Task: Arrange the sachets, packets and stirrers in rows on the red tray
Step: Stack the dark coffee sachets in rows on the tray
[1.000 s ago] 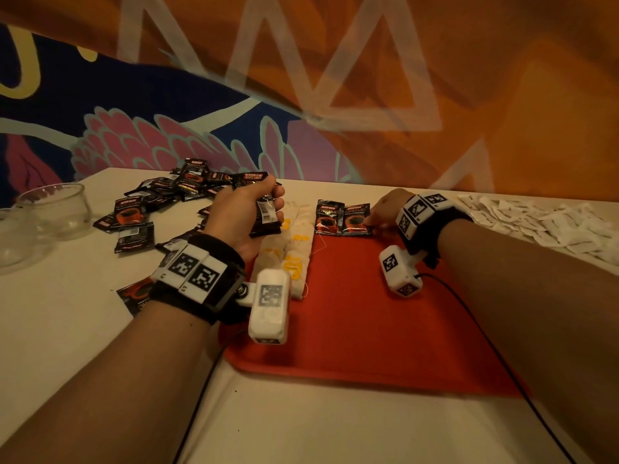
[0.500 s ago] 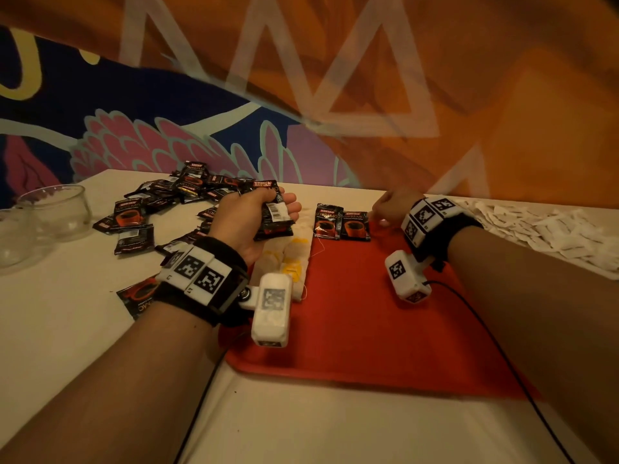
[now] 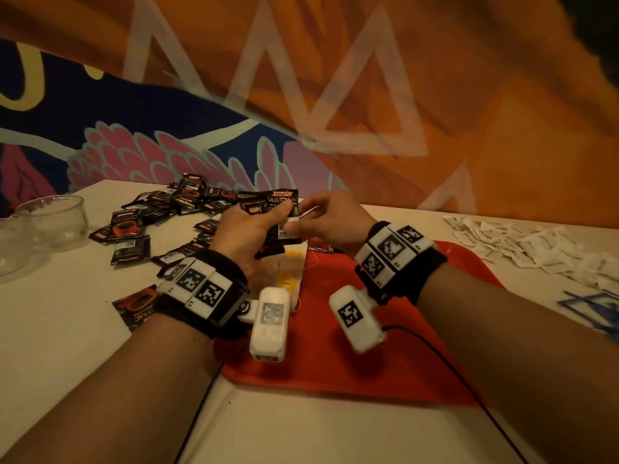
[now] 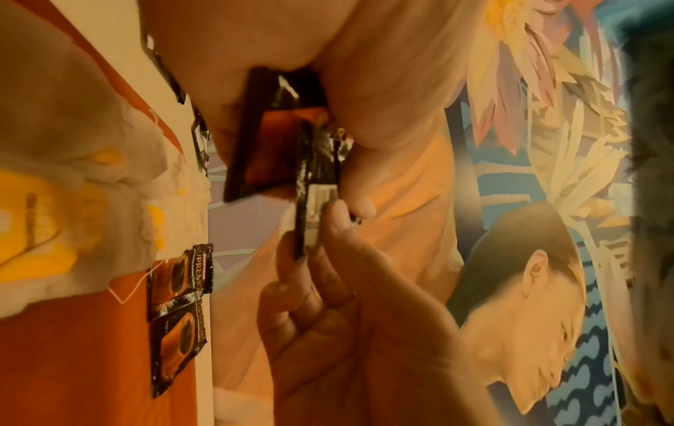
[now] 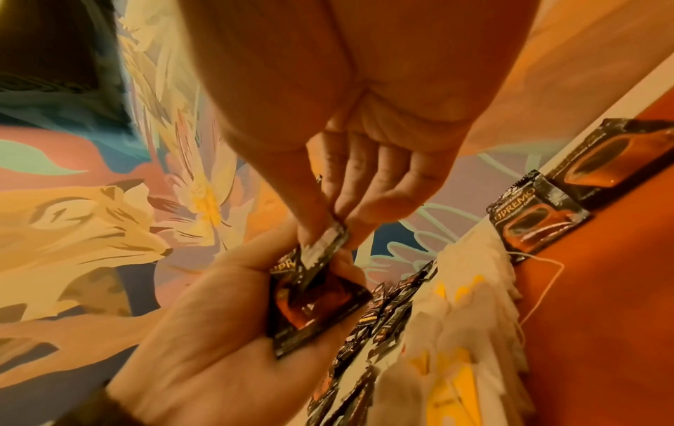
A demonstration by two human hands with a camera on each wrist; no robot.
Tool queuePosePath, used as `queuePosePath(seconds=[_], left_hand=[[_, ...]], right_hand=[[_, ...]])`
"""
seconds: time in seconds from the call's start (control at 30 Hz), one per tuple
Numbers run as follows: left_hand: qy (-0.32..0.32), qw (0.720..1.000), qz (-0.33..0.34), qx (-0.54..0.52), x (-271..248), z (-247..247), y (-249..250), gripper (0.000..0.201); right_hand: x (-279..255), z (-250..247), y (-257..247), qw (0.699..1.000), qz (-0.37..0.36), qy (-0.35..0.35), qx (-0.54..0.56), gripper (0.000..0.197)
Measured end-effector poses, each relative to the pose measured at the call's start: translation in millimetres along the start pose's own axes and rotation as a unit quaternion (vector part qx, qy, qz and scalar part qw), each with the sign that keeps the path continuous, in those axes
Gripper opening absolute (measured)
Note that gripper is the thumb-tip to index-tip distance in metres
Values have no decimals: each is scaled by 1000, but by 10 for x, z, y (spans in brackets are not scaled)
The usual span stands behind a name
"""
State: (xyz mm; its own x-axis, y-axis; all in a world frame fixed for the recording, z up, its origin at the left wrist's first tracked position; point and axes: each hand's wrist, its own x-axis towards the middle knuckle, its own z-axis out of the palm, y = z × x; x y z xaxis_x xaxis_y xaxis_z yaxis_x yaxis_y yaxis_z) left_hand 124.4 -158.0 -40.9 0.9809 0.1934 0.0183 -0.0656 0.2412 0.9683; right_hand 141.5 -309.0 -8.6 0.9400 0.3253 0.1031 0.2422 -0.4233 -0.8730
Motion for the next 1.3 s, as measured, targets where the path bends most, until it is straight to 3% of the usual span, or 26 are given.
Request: queuePosePath(seconds=[0.2,0.3,0.4,0.47,0.6,0.7,0.8,0.97,1.13,1.3], left_hand=[[51,997,48,37,-7,27,31,35],[34,998,57,21,-50,59,67,37],[28,998,58,-10,-62,48,92,25],[42,998,41,-29,-55,25,108,18],[36,998,35,-43,-45,8,103,24],[6,998,23,-60,-67,20,105,35],[-8,997,18,-74,-89,24,117,47],[-1,997,6,-72,-77,23,108,25],[6,998,7,-58,-63,-3,110,29],[-5,999,9,-45,-47,-2,112,17]], right_hand=[[-2,57,-44,980,-105,112,-125,22],[-25,143,-95,962,-162,114,-187,21],[-34,172,-97,958,-188,76,-203,15],[-51,161,-78,961,-177,56,-205,15],[2,61,10,972,-117,137,-152,26],[27,-19,56,990,-61,76,-100,17],[8,-58,60,994,-56,47,-87,9],[1,-84,55,994,-56,23,-93,12],[-17,-86,78,993,-49,14,-102,10],[-1,-152,133,987,-46,47,-145,6]])
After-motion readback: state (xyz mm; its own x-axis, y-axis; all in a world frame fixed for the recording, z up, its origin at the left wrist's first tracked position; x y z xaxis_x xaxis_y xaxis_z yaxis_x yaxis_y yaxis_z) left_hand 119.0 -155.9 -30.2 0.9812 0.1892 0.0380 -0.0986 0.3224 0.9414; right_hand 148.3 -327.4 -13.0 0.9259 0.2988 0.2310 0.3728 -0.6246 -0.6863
